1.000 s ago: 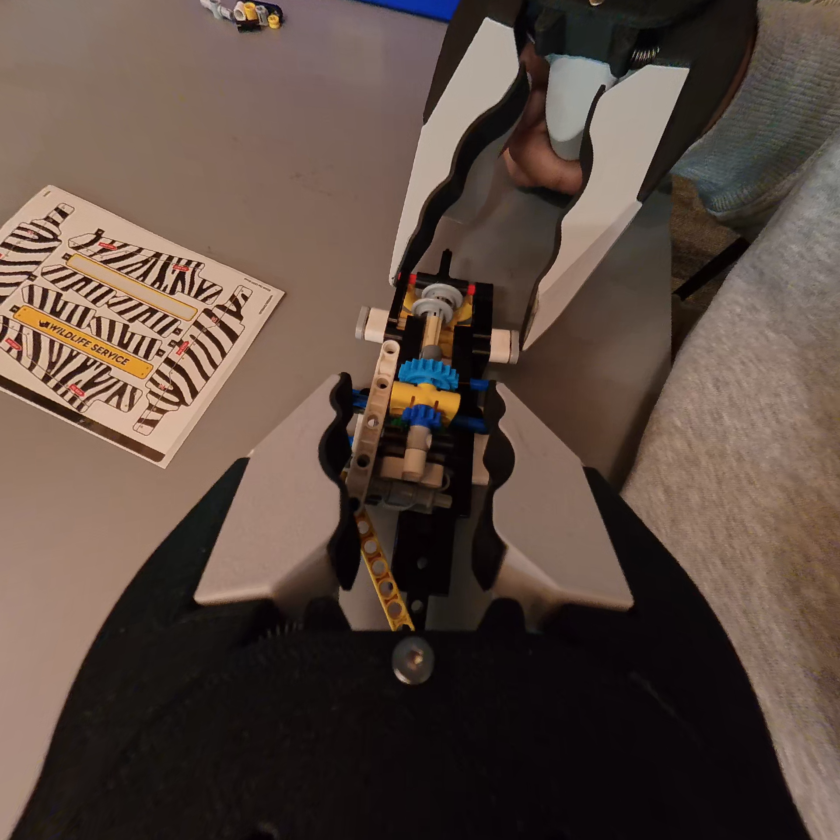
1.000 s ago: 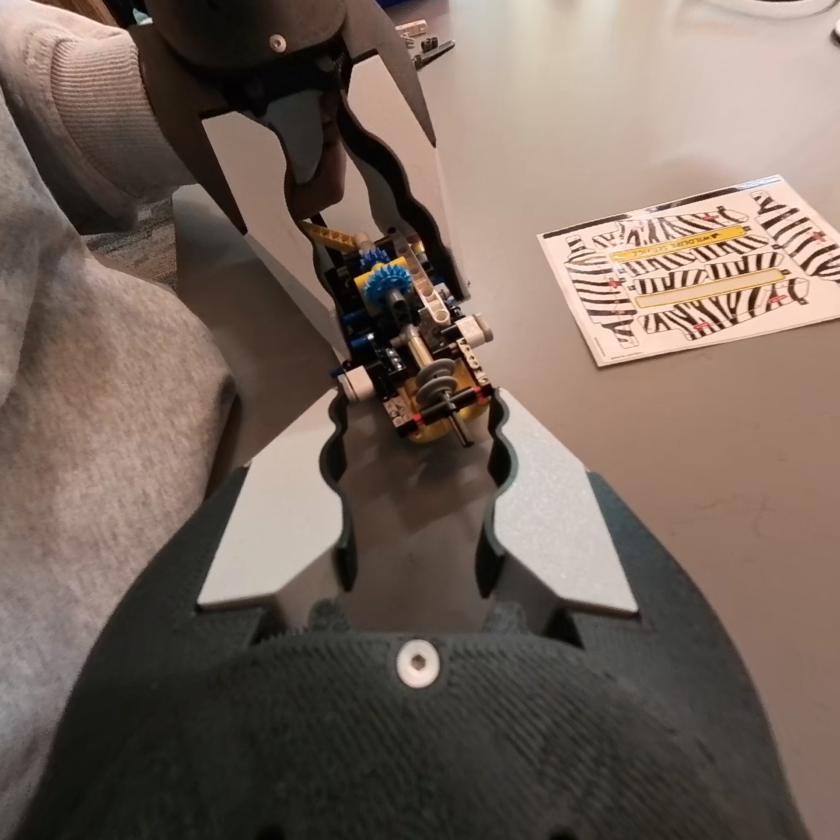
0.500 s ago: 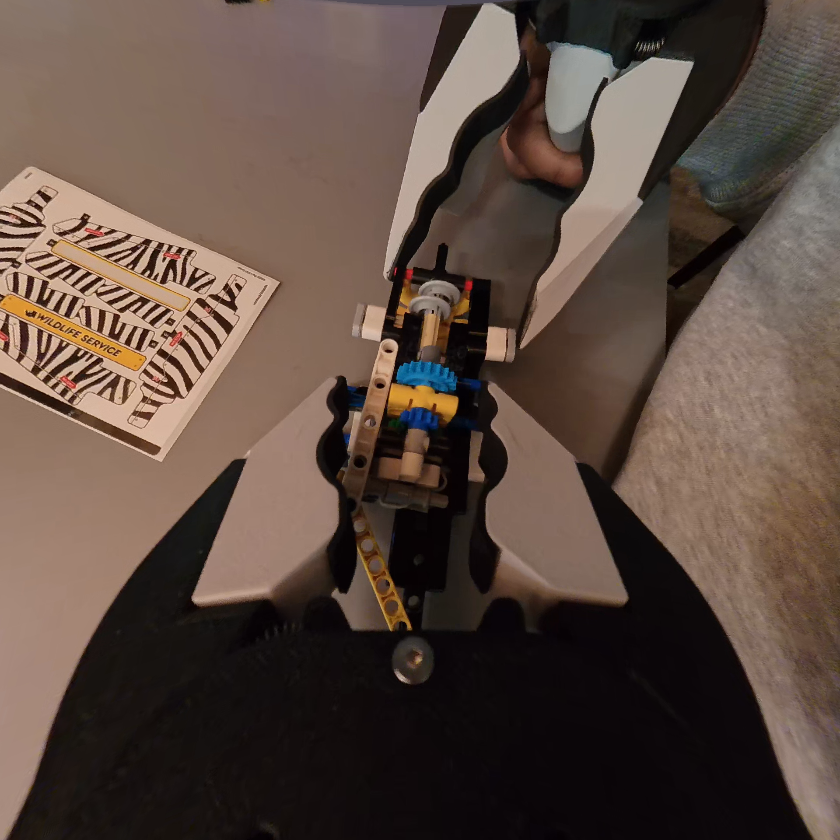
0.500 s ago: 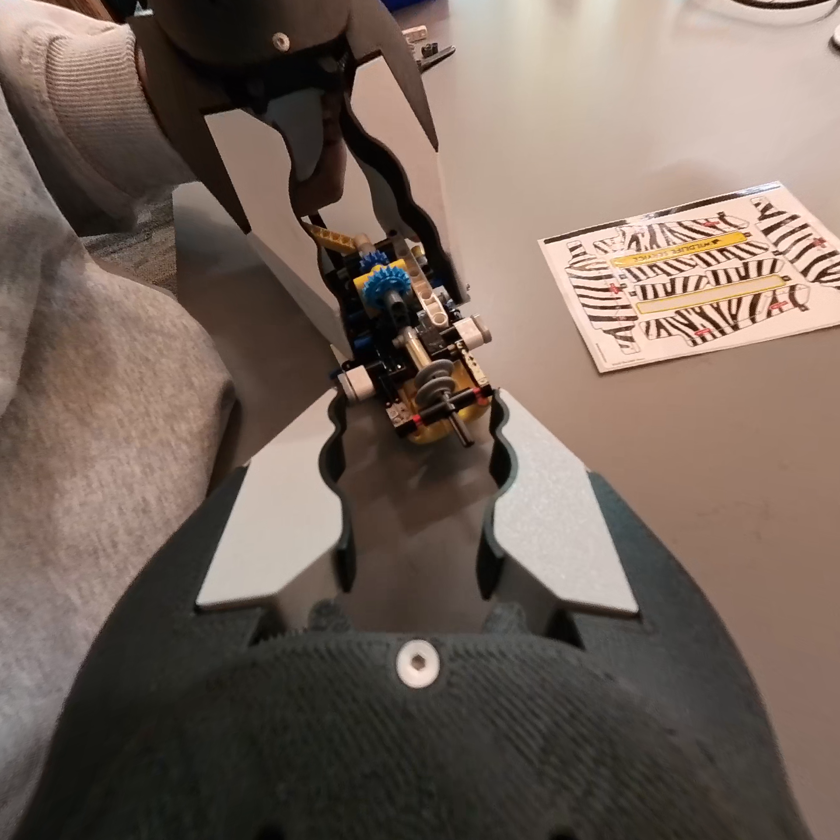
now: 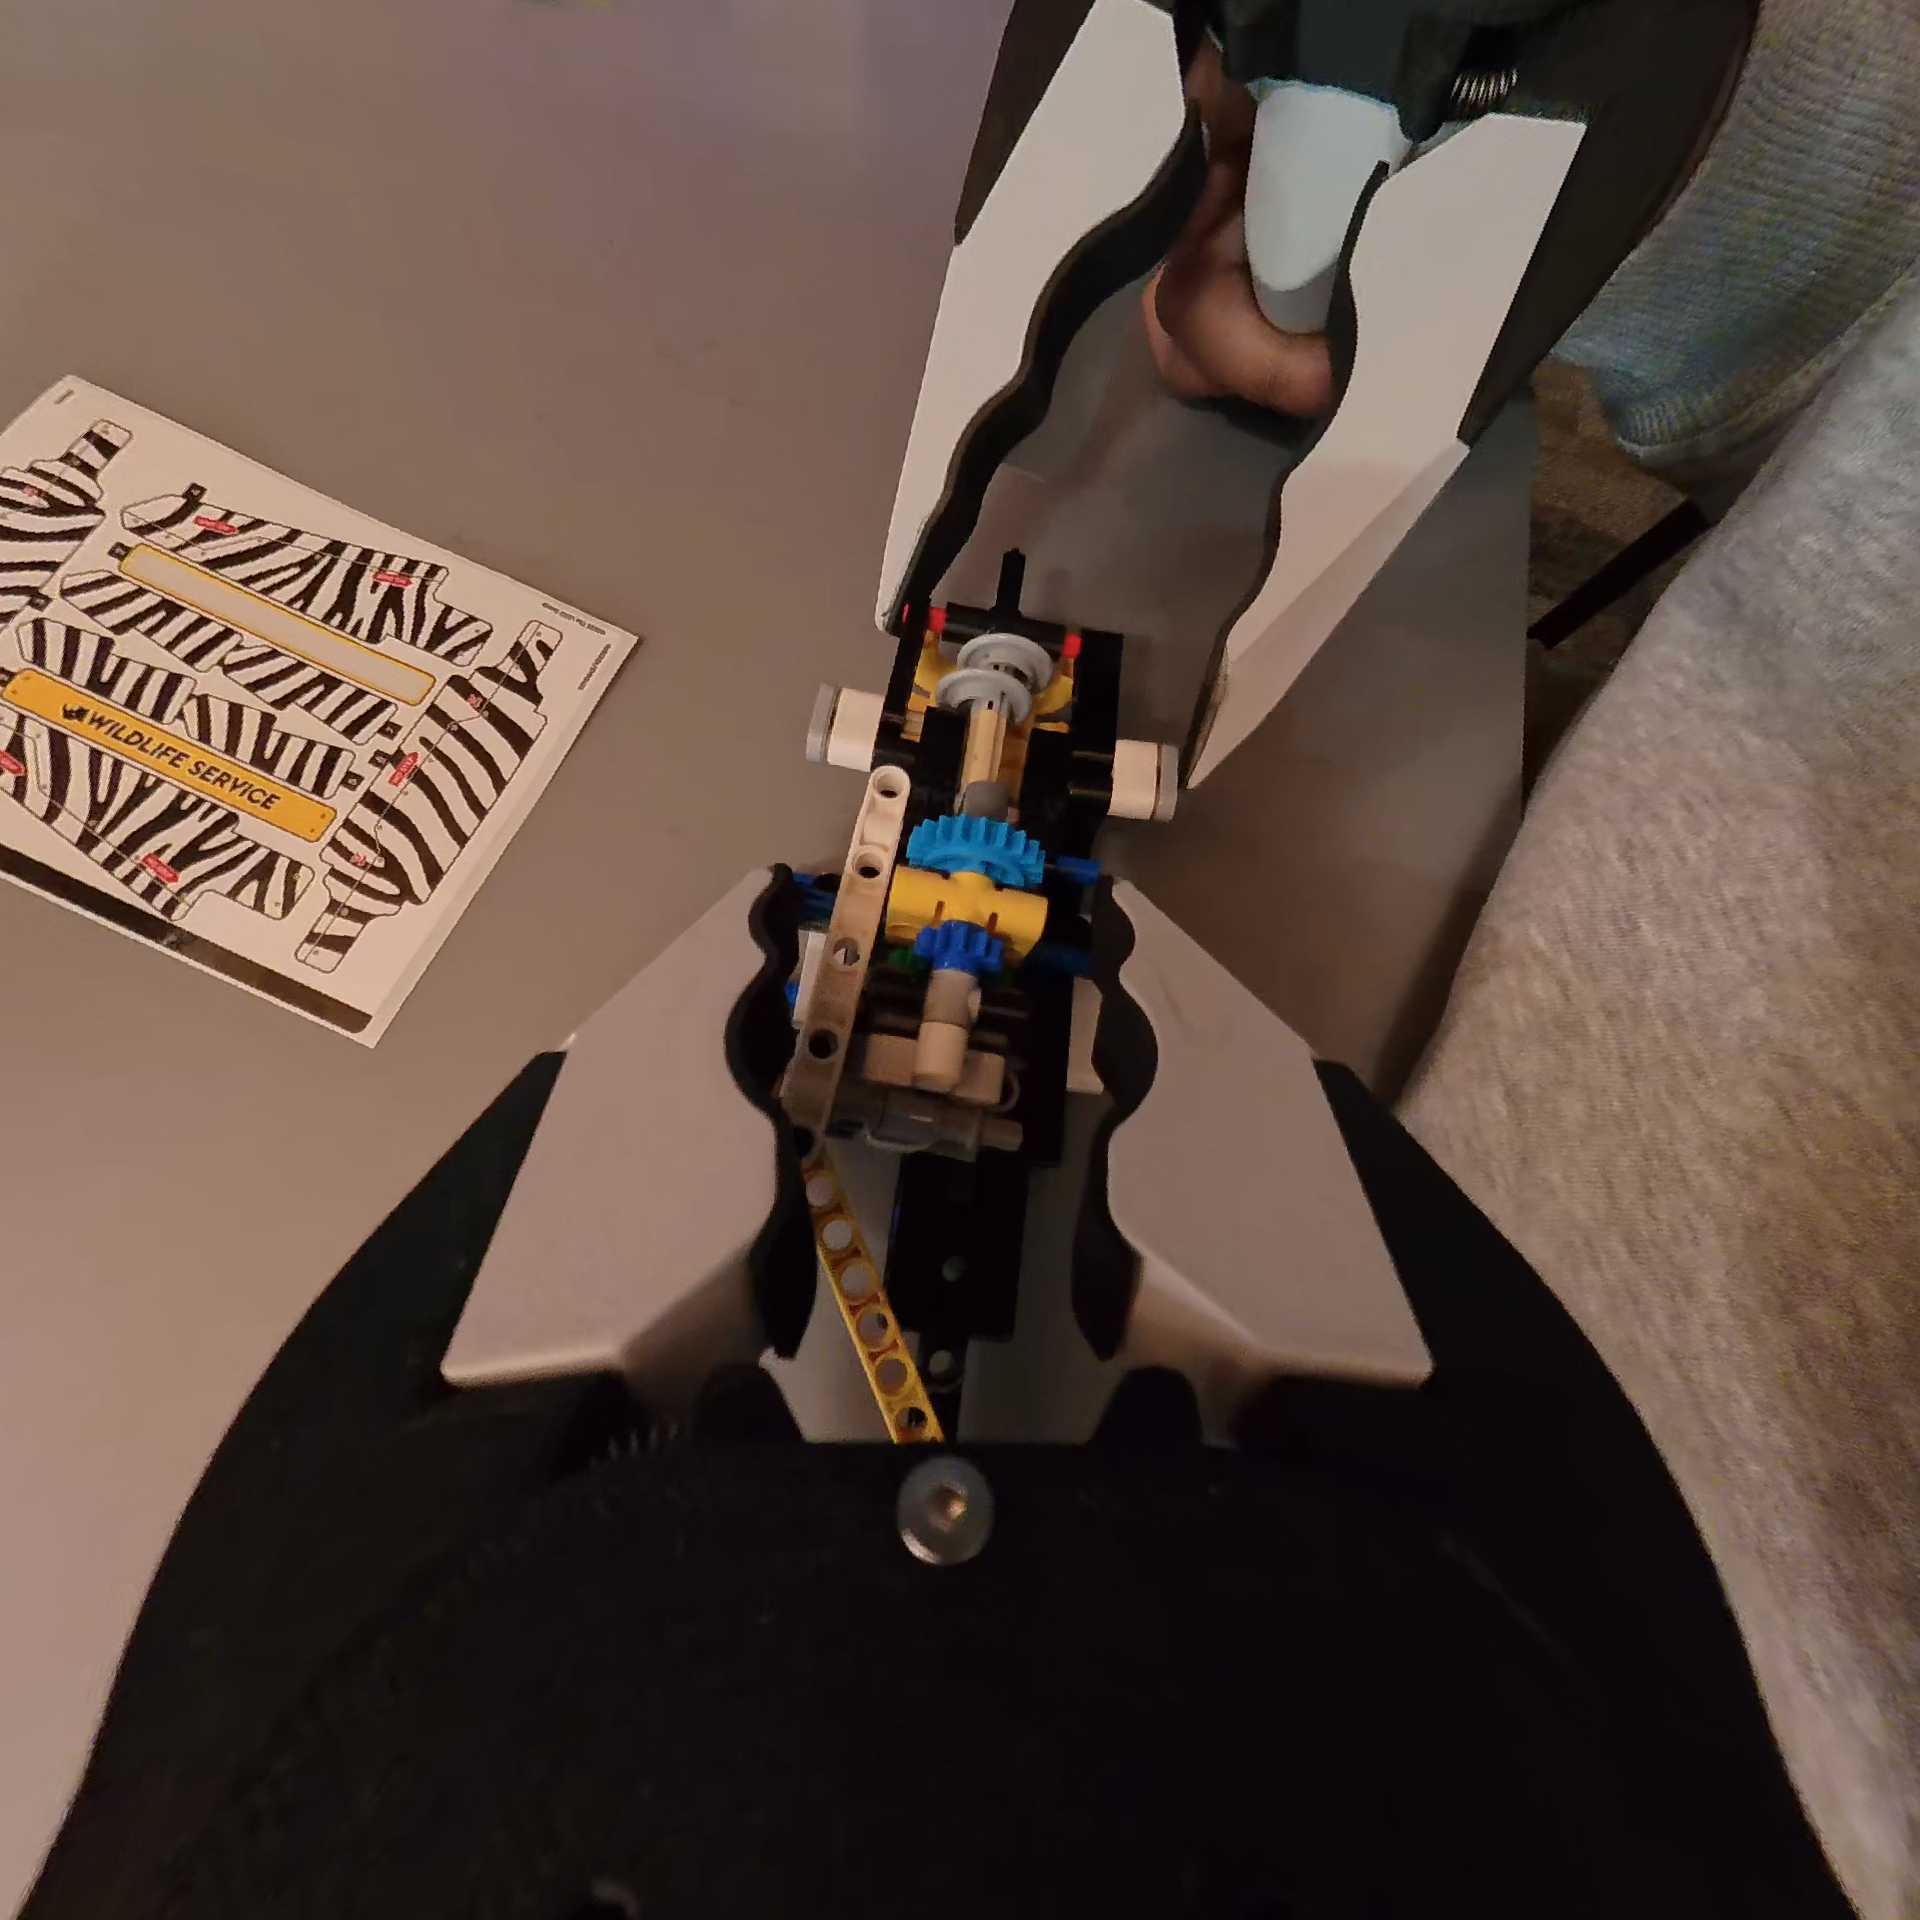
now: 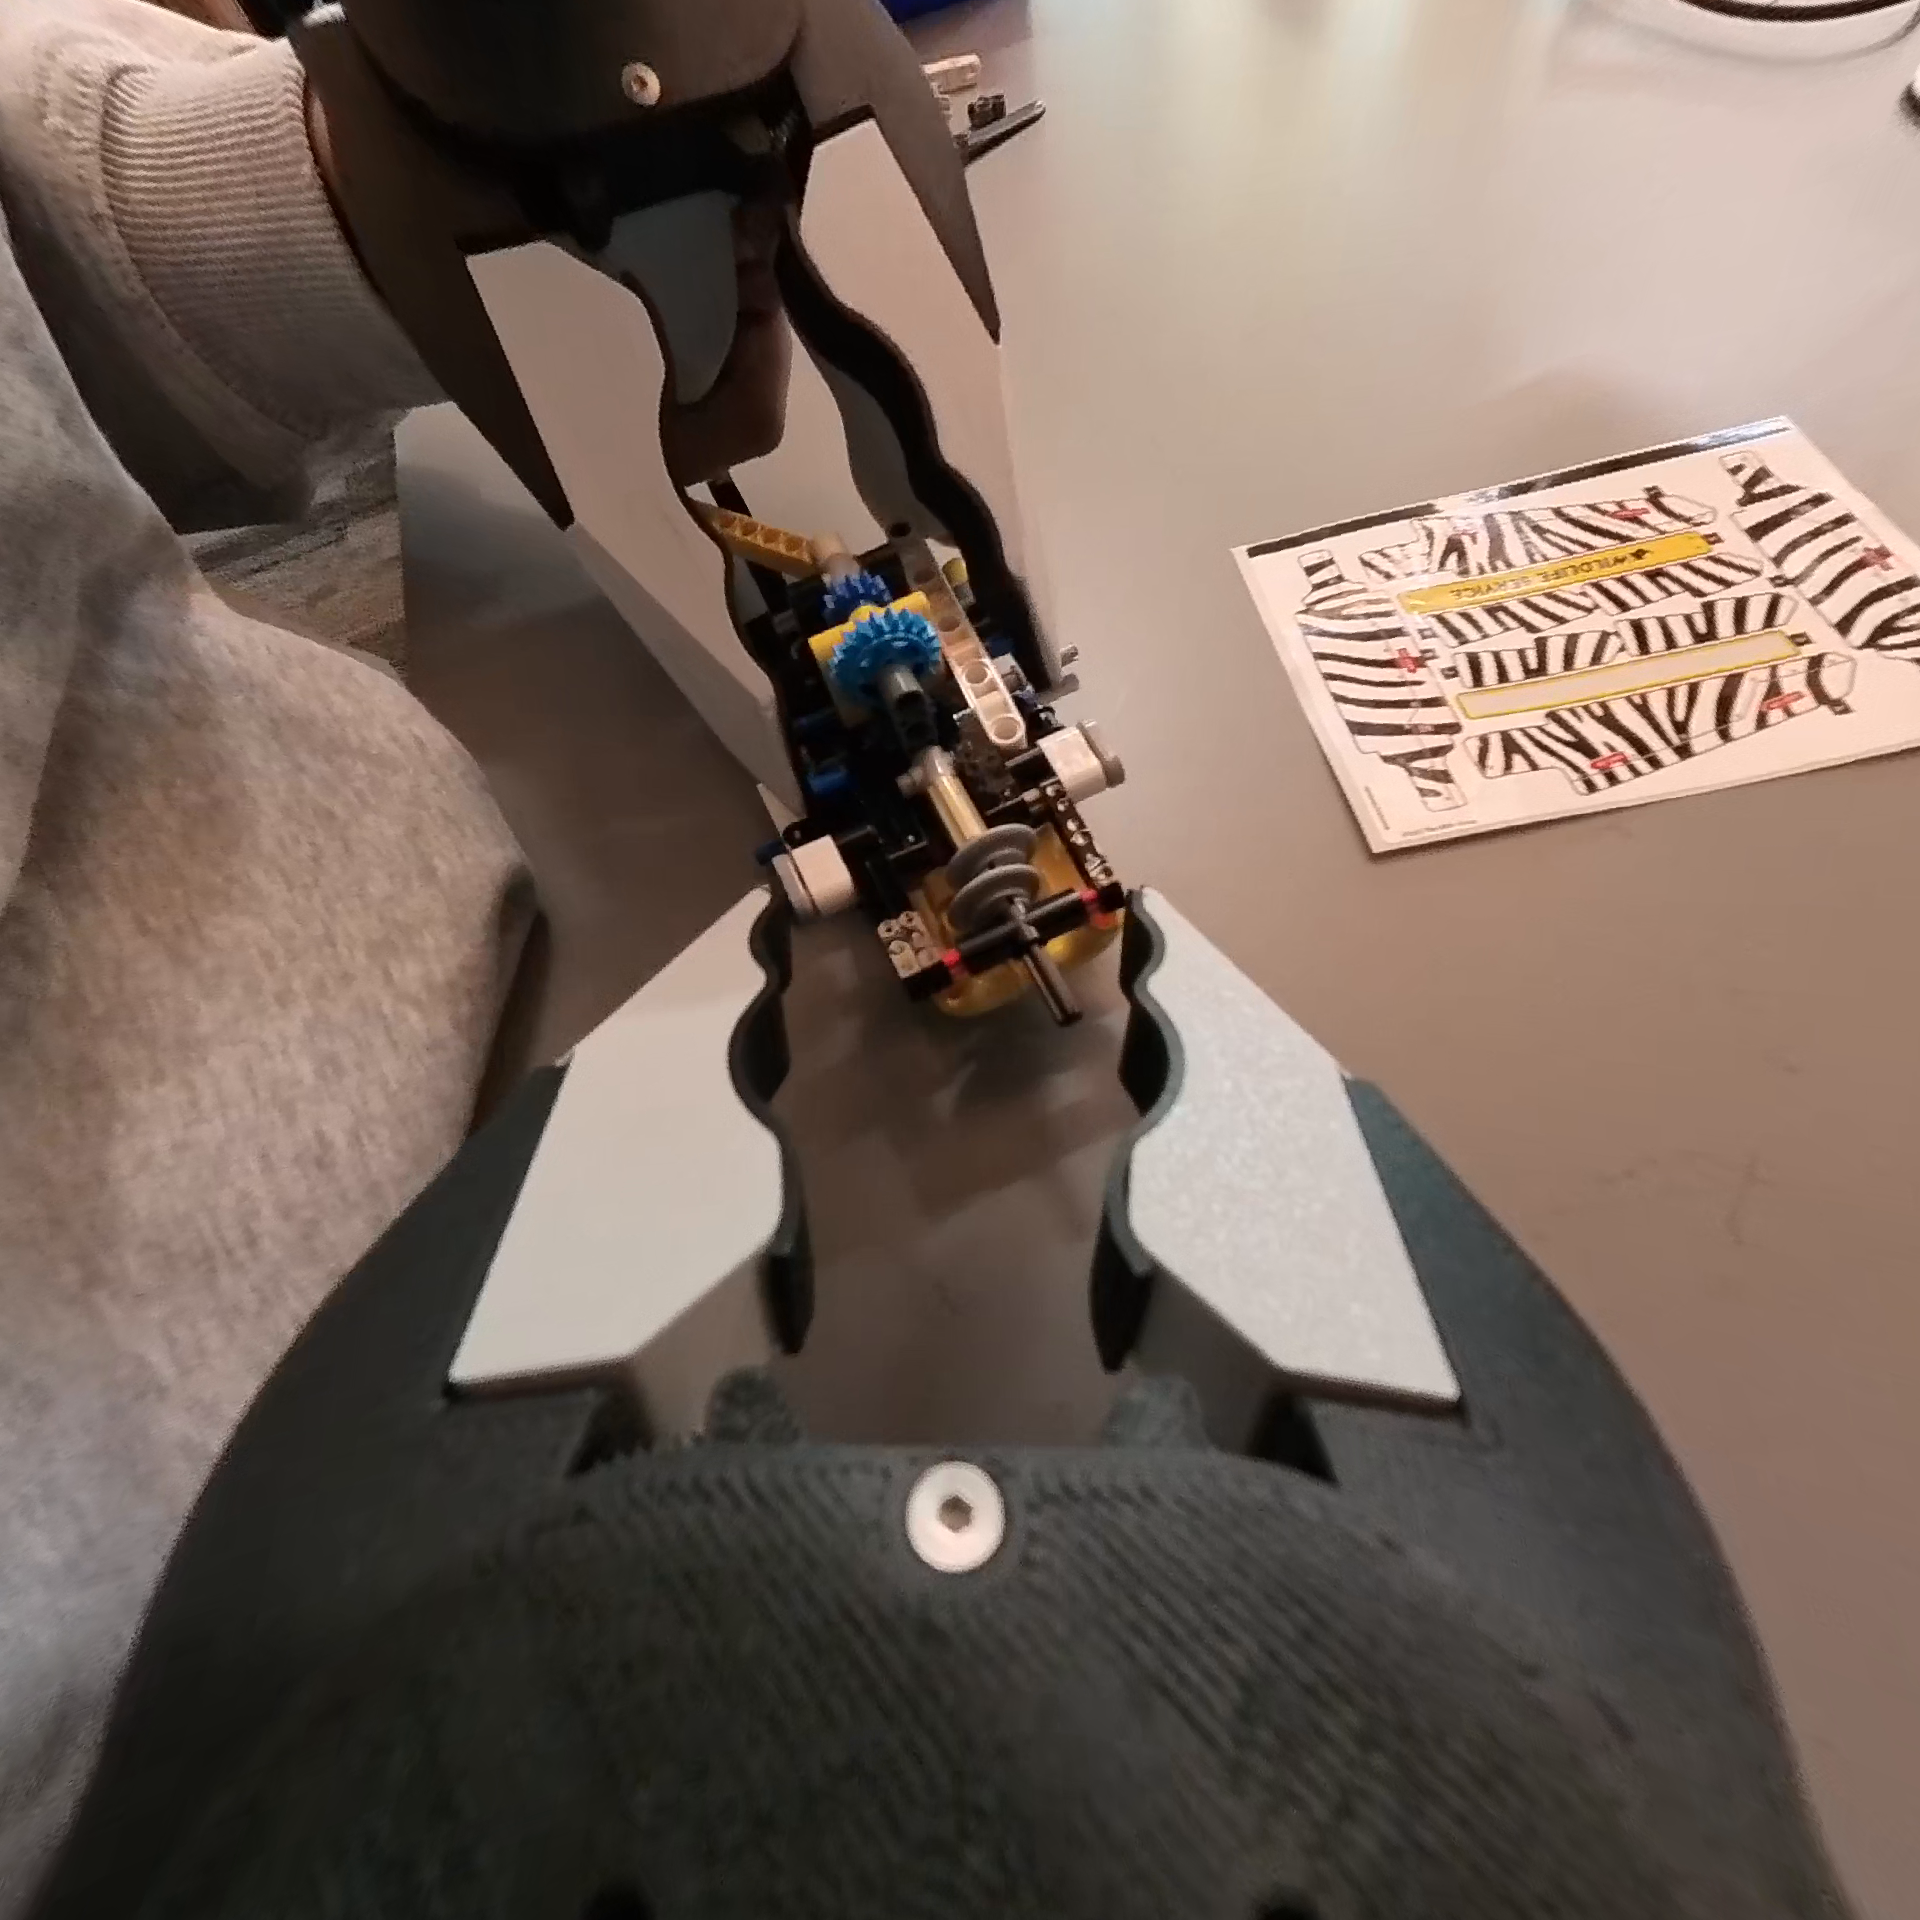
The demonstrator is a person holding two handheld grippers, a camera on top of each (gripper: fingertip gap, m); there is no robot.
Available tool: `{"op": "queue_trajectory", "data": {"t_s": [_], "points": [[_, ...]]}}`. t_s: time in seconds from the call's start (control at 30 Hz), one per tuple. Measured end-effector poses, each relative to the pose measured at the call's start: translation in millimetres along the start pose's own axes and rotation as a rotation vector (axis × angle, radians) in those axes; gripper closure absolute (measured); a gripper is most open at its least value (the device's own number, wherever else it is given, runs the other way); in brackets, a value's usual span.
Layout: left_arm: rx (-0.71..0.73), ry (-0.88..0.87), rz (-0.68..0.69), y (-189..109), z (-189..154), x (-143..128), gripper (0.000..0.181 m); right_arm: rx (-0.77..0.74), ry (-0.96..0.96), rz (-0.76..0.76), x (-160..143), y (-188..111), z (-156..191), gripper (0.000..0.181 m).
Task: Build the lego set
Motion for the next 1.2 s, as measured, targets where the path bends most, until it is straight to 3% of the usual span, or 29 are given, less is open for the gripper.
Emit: {"op": "queue_trajectory", "data": {"t_s": [1.2], "points": [[-0.013,0.012,0.015,1.3,1.6,-2.0,0.123,0.004,-0.009,0.002,0.1,1.2,0.6,0.119]]}}
Point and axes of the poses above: each gripper's, where its closed fingertips meet, y out along the fingers, x out of its top, z = x × y across the jaws, the point moved 7 cm from there along -y, back along the fingers, and after that the axes turned 12 degrees about -x, right-handed, at the moved point
